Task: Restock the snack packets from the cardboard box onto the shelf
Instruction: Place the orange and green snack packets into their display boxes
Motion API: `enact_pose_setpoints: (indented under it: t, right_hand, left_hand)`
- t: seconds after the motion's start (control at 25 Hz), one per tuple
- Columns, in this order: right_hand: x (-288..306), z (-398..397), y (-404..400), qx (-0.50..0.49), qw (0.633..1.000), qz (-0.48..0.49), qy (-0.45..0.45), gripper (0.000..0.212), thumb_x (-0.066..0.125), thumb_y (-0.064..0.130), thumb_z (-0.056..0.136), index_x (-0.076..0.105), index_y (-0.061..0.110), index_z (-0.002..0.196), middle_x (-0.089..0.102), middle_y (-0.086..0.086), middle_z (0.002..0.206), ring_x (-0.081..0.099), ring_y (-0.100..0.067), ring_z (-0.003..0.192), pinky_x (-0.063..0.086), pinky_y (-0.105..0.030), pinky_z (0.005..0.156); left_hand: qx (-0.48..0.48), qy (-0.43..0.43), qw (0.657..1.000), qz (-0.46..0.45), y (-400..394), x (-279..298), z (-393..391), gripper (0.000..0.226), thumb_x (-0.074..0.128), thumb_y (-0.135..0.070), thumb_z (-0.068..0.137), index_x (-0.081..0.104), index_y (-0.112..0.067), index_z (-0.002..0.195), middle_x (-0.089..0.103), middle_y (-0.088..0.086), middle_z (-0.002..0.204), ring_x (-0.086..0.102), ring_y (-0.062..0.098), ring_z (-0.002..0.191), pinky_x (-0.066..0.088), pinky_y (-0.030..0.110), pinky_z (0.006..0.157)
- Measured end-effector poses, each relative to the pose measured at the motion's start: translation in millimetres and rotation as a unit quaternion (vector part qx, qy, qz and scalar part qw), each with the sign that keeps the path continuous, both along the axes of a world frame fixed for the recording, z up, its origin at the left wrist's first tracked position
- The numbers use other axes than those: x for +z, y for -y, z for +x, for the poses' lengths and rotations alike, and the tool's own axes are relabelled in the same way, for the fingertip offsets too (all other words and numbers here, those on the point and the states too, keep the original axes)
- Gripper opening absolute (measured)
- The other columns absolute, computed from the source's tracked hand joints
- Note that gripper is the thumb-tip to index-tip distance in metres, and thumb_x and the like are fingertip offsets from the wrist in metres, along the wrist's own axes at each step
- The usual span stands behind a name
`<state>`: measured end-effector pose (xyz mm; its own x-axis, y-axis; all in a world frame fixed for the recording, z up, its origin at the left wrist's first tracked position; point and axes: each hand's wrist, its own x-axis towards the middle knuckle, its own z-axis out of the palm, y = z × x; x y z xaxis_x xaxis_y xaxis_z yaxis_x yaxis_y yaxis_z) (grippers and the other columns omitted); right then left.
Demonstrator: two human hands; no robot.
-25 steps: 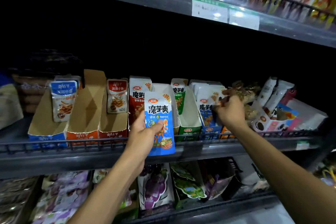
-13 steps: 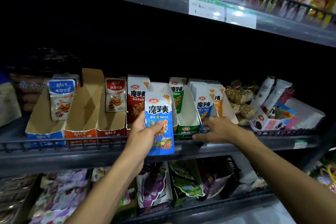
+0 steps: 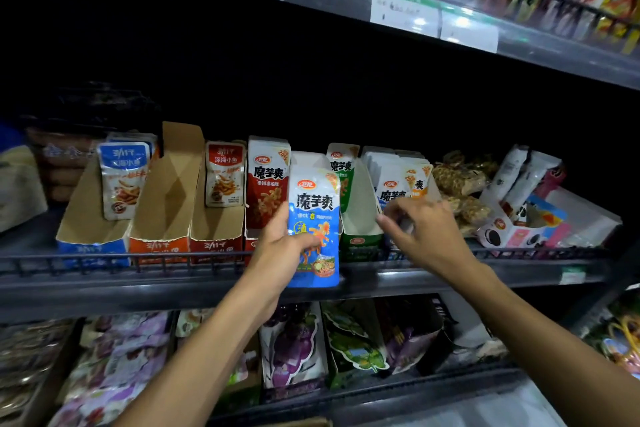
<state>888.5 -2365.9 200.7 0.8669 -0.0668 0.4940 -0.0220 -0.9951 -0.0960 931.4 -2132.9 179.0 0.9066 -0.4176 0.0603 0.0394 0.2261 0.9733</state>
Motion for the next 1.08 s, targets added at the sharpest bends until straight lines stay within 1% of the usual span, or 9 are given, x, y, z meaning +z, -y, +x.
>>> enact_pose_setpoints:
  t: [0.04, 0.12, 0.2, 0.32, 0.44, 0.52, 0.72, 0.96, 1.08]
  right_hand:
    - [8, -2, -12, 0.042, 0.992, 0.117, 0.017, 0.034, 0.048, 0.056, 0.092, 0.063, 0.025, 0.097, 0.064, 0.01, 0.083, 0.058, -0.006, 0.076, 0.041, -0.027, 0.069]
    - [23, -4, -40, 0.144, 0.904, 0.4, -0.036, 0.024, 0.059, 0.032, 0.094, 0.059, 0.018, 0.113, 0.066, 0.009, 0.086, 0.057, 0.002, 0.067, 0.042, -0.016, 0.058]
    - [31, -1, -54, 0.169, 0.836, 0.517, -0.069, 0.019, 0.061, 0.01, 0.092, 0.057, 0.011, 0.11, 0.069, 0.005, 0.077, 0.055, -0.003, 0.053, 0.04, -0.017, 0.045]
    - [44, 5, -40, 0.113, 0.841, 0.529, -0.003, 0.007, 0.06, 0.004, 0.09, 0.058, 0.011, 0.092, 0.062, 0.001, 0.065, 0.05, -0.007, 0.044, 0.037, -0.019, 0.036]
    - [63, 2, 1, 0.041, 0.83, 0.532, 0.159, 0.006, 0.055, 0.006, 0.095, 0.055, 0.011, 0.096, 0.059, 0.001, 0.072, 0.051, -0.004, 0.049, 0.041, -0.018, 0.039]
    - [64, 2, 23, 0.038, 0.839, 0.508, 0.193, 0.006, 0.051, 0.008, 0.098, 0.053, 0.014, 0.101, 0.061, 0.002, 0.08, 0.055, -0.005, 0.059, 0.045, -0.017, 0.046]
    - [39, 22, 43, 0.016, 0.858, 0.488, 0.16, 0.011, 0.053, 0.008, 0.097, 0.055, 0.019, 0.099, 0.064, 0.003, 0.094, 0.064, -0.012, 0.086, 0.053, -0.017, 0.065]
    - [16, 43, 39, -0.022, 0.832, 0.54, 0.125, 0.009, 0.055, 0.003, 0.095, 0.054, 0.011, 0.091, 0.064, -0.008, 0.09, 0.066, -0.018, 0.067, 0.055, -0.021, 0.057]
    - [-1, 41, 45, -0.078, 0.913, 0.379, 0.131, 0.003, 0.065, 0.012, 0.09, 0.062, 0.011, 0.089, 0.065, -0.01, 0.076, 0.062, -0.024, 0.063, 0.051, -0.033, 0.056]
  left_hand:
    - [-0.012, 0.016, 1.0, 0.008, 2, 0, 0, 0.037, 0.058, 0.006, 0.091, 0.063, -0.027, 0.108, 0.077, -0.005, 0.095, 0.072, 0.014, 0.086, 0.059, 0.034, 0.072]
    - [-0.046, 0.049, 0.998, 0.013, 8, 0, -4, 0.036, 0.06, 0.005, 0.092, 0.063, -0.027, 0.108, 0.076, -0.002, 0.101, 0.071, 0.016, 0.091, 0.059, 0.036, 0.078]
    - [-0.062, 0.079, 0.995, 0.004, 11, 0, -9, 0.034, 0.06, 0.003, 0.093, 0.063, -0.028, 0.108, 0.076, -0.002, 0.102, 0.071, 0.013, 0.092, 0.059, 0.032, 0.076]
    - [0.036, 0.248, 0.956, 0.151, 4, 1, -7, 0.026, 0.06, -0.015, 0.096, 0.06, -0.033, 0.115, 0.07, -0.012, 0.106, 0.064, 0.005, 0.1, 0.055, 0.031, 0.087]
    - [0.135, 0.436, 0.766, 0.454, -10, -10, 6, 0.05, 0.051, -0.035, 0.098, 0.039, -0.033, 0.146, 0.045, -0.009, 0.146, 0.035, 0.013, 0.137, 0.02, 0.042, 0.118]
    - [0.112, 0.425, 0.714, 0.546, -16, -19, 11, 0.057, 0.047, -0.041, 0.098, 0.027, -0.034, 0.151, 0.03, -0.004, 0.157, 0.021, 0.02, 0.145, 0.004, 0.05, 0.12]
    - [0.072, 0.409, 0.708, 0.571, -14, -29, 10, 0.06, 0.046, -0.043, 0.097, 0.021, -0.036, 0.152, 0.033, -0.005, 0.155, 0.024, 0.021, 0.142, 0.004, 0.054, 0.119]
    - [0.077, 0.418, 0.697, 0.577, -16, -31, 13, 0.059, 0.044, -0.045, 0.098, 0.021, -0.038, 0.151, 0.034, -0.009, 0.153, 0.027, 0.018, 0.14, 0.009, 0.049, 0.116]
    - [0.076, 0.417, 0.7, 0.575, -13, -31, 12, 0.059, 0.044, -0.045, 0.098, 0.02, -0.038, 0.151, 0.035, -0.009, 0.151, 0.028, 0.018, 0.139, 0.01, 0.05, 0.116]
